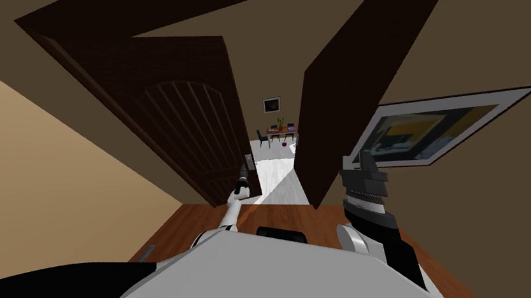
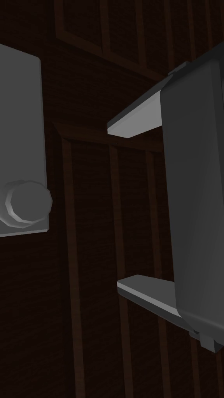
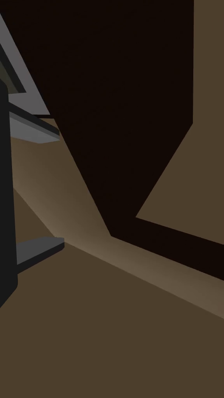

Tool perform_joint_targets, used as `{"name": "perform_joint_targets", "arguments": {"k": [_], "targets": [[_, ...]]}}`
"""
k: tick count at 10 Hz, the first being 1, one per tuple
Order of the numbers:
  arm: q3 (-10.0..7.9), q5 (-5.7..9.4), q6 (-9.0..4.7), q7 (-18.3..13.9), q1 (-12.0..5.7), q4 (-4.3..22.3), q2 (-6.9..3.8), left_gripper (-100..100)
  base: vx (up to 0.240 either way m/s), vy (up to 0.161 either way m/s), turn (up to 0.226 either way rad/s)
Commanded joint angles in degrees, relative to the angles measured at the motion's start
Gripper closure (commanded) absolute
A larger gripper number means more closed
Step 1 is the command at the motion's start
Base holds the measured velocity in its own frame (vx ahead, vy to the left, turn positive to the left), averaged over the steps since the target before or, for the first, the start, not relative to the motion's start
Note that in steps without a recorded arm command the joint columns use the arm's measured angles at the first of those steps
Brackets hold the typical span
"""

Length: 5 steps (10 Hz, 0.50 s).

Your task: Push the door open

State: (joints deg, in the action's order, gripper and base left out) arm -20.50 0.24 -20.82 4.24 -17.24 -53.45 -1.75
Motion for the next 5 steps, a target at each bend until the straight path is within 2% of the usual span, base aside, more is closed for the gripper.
{"name": "perform_joint_targets", "arguments": {"k": [1, 2, 5], "targets": [[0.00, 0.00, 0.00, 0.00, 0.00, 0.00, 0.00, -100, -0.081, -0.052, 0.007], [-0.17, 0.04, -0.25, 0.02, 0.13, 0.08, -0.65, -100, 0.104, 0.012, -0.029], [-0.40, 0.08, -0.70, 0.06, 0.25, 0.26, -1.13, -100, 0.185, 0.046, -0.022]]}}
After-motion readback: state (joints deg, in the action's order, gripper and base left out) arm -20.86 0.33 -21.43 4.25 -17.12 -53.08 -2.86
